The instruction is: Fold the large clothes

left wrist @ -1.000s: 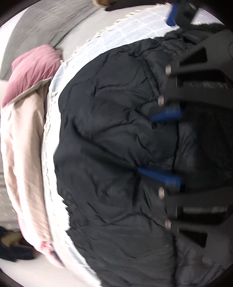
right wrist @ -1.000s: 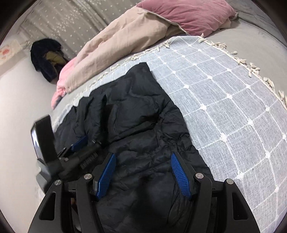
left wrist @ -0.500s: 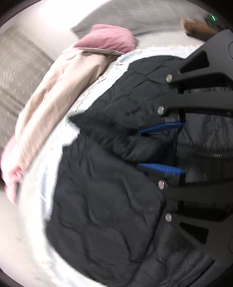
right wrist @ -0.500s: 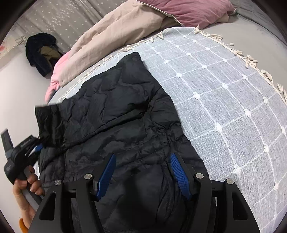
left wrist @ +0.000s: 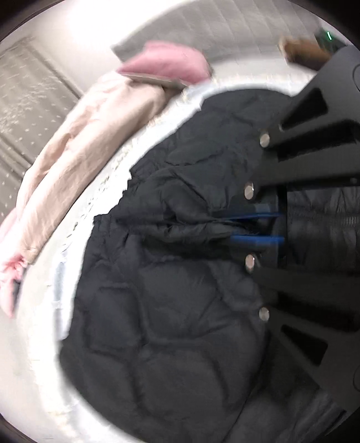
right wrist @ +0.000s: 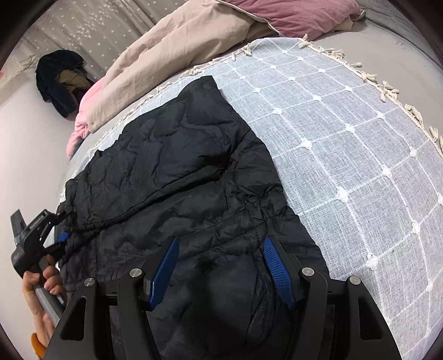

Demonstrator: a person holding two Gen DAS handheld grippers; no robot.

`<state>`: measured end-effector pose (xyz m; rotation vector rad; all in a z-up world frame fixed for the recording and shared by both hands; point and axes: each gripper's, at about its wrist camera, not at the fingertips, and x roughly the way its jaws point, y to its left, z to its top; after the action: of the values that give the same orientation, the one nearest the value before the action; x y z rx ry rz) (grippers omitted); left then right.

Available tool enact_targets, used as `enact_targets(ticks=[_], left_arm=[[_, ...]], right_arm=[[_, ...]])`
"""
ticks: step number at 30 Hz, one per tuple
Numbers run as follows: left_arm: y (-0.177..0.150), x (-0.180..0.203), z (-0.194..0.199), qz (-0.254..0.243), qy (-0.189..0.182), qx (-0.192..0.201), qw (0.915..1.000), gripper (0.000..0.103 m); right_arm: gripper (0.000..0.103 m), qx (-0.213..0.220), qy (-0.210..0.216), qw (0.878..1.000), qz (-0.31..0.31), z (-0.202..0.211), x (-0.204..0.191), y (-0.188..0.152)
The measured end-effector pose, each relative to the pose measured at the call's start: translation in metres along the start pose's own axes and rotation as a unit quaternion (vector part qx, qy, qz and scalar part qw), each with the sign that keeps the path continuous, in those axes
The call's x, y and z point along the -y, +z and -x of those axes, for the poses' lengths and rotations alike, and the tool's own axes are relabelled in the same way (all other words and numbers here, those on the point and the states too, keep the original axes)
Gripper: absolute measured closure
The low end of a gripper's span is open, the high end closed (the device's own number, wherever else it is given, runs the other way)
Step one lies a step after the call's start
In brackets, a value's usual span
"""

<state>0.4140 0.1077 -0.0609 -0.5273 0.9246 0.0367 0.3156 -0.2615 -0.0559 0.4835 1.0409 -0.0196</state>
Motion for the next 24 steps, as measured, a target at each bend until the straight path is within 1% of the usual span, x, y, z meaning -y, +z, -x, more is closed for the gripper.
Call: enact_targets(ticks=[1, 2, 3, 4, 5, 6, 7, 8, 9, 10, 11, 12, 13, 14, 15, 16, 17, 18, 19, 20, 21, 23, 24], left_arm=[[0.000, 0.001, 0.002, -0.011, 0.052, 0.002, 0.9986, 0.093], [0.000, 0.001, 0.000, -0.025, 0.116, -0.002, 0.9930, 0.089], [0.001, 0.004, -0.004, -0.045, 0.178, -0.006, 0.9830, 0.077], [0.001, 0.008, -0.007, -0.072, 0.226, -0.004, 0.9715, 0.070], [0.002, 0.013, -0.007, -0.100, 0.260, 0.003, 0.9605, 0.057], [0.003, 0.022, -0.003, -0.137, 0.301, 0.025, 0.9433, 0.051], [0.003, 0.029, 0.003, -0.155, 0.311, 0.048, 0.9362, 0.050], [0.003, 0.035, 0.013, -0.166, 0.301, 0.075, 0.9361, 0.045], [0.002, 0.040, 0.024, -0.169, 0.277, 0.100, 0.9405, 0.038], [0.003, 0.042, 0.032, -0.167, 0.250, 0.116, 0.9464, 0.036], [0.003, 0.044, 0.041, -0.162, 0.200, 0.132, 0.9571, 0.033], [0.004, 0.043, 0.044, -0.157, 0.158, 0.134, 0.9656, 0.033], [0.007, 0.041, 0.043, -0.151, 0.100, 0.125, 0.9754, 0.033], [0.010, 0.038, 0.037, -0.151, 0.054, 0.109, 0.9811, 0.033], [0.013, 0.035, 0.025, -0.156, 0.013, 0.079, 0.9846, 0.033], [0.017, 0.033, 0.010, -0.158, 0.001, 0.051, 0.9861, 0.033], [0.017, 0.028, -0.005, -0.157, 0.007, 0.024, 0.9872, 0.033], [0.016, 0.018, -0.027, -0.158, 0.036, -0.014, 0.9867, 0.033], [0.015, 0.012, -0.037, -0.158, 0.048, -0.029, 0.9858, 0.033], [0.012, 0.002, -0.044, -0.159, 0.048, -0.036, 0.9855, 0.033], [0.011, 0.000, -0.043, -0.162, 0.042, -0.034, 0.9853, 0.033], [0.008, 0.001, -0.035, -0.171, 0.039, -0.041, 0.9836, 0.033], [0.007, 0.001, -0.025, -0.179, 0.043, -0.049, 0.9816, 0.033]], right_arm=[[0.038, 0.000, -0.002, 1.000, 0.000, 0.000, 0.000, 0.000], [0.038, 0.001, -0.006, 1.000, -0.001, 0.000, 0.002, 0.000], [0.038, 0.001, -0.008, 1.000, -0.003, 0.000, 0.003, 0.000], [0.038, 0.000, -0.008, 1.000, -0.004, -0.001, 0.004, 0.000], [0.038, 0.000, -0.008, 1.000, -0.007, -0.001, 0.005, 0.000], [0.038, 0.000, -0.009, 1.000, -0.009, -0.001, 0.005, 0.001], [0.038, 0.000, -0.010, 1.000, -0.009, -0.001, 0.005, 0.001], [0.038, 0.003, -0.011, 1.000, -0.005, 0.000, 0.003, 0.001], [0.038, 0.008, -0.012, 1.000, 0.002, 0.001, 0.000, 0.001], [0.038, 0.012, -0.014, 1.000, 0.008, 0.002, -0.002, 0.002], [0.038, 0.016, -0.016, 1.000, 0.012, 0.002, -0.005, 0.001], [0.038, 0.019, -0.018, 1.000, 0.015, 0.002, -0.007, 0.001], [0.038, 0.019, -0.017, 1.000, 0.016, 0.001, -0.009, 0.001], [0.038, 0.017, -0.014, 1.000, 0.016, 0.000, -0.011, 0.001], [0.038, 0.015, -0.012, 1.000, 0.017, -0.001, -0.013, 0.000], [0.038, 0.012, -0.012, 1.000, 0.019, -0.003, -0.014, -0.001], [0.038, 0.010, -0.013, 1.000, 0.021, -0.004, -0.015, -0.001], [0.038, 0.006, -0.016, 1.000, 0.024, -0.006, -0.015, -0.002], [0.038, 0.004, -0.018, 1.000, 0.025, -0.007, -0.014, -0.002], [0.038, 0.001, -0.020, 0.999, 0.024, -0.009, -0.012, -0.002], [0.038, -0.003, -0.021, 1.000, 0.023, -0.010, -0.010, -0.001], [0.038, -0.006, -0.020, 1.000, 0.017, -0.008, -0.004, 0.001], [0.038, 0.000, -0.021, 1.000, 0.013, -0.003, -0.001, 0.002]])
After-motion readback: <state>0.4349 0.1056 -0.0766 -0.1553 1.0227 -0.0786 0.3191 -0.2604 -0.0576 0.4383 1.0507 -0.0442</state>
